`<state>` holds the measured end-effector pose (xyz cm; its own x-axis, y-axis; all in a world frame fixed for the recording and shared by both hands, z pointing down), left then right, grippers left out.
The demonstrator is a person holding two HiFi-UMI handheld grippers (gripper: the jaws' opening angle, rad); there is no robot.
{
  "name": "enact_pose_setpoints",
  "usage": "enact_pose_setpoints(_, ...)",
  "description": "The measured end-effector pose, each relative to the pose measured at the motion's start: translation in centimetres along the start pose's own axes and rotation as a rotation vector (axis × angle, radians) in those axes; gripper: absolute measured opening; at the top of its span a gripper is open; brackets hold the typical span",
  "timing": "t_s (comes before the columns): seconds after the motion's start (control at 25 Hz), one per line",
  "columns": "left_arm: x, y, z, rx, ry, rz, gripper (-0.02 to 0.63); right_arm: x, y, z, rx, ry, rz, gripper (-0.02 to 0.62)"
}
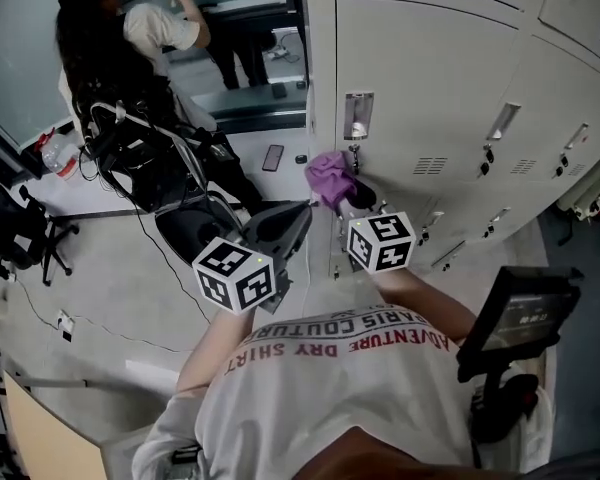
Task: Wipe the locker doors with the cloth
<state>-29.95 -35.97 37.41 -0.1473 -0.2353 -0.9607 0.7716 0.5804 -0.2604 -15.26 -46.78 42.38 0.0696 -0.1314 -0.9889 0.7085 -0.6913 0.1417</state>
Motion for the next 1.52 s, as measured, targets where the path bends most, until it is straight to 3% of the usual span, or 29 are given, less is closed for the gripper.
enact_pose_setpoints(0.2, 0.1, -0.1, -0.2, -0.001, 0.001, 0.002, 0.002, -0.3, 0.4, 0.8, -0.055, 0.003, -0.017, 0.071)
enact_pose_setpoints(0.6, 0.2, -0.2, 0.3, -0.016, -0.002, 0.005, 0.002, -0.1, 1.1, 0.6, -0.077, 0.019, -0.013, 0.071)
enact_pose_setpoints(1.04, 0.4, 0.5, 3.0, -0.080, -0.013, 0.015, 0.002, 0.3, 4.6, -1.4, -0.156, 0.018, -0.059, 0.071)
enact_pose_setpoints(1.28, 0.0, 1.2, 5.0, -0.129, -0.031, 0.011, 0.002, 0.3, 8.9, -4.0, -0.236, 0.055, 0.012, 0.071)
enact_pose_setpoints(1.52, -0.9, 2.2, 7.4, -0.165, -0.060, 0.003, 0.002, 1.1, 15.3, -7.8, -0.399, 0.102, 0.007, 0.071)
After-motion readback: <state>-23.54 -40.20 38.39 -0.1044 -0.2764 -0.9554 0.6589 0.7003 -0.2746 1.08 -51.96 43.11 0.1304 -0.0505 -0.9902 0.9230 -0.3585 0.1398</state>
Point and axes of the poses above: the fingertips, and each gripper's own axes: z forward along the fingers, y to its right, x out of its top, the point moved 9 cm from there along -z, backward along the fingers, and after that the axes turned 5 degrees about -x, right-handed, at the moved point
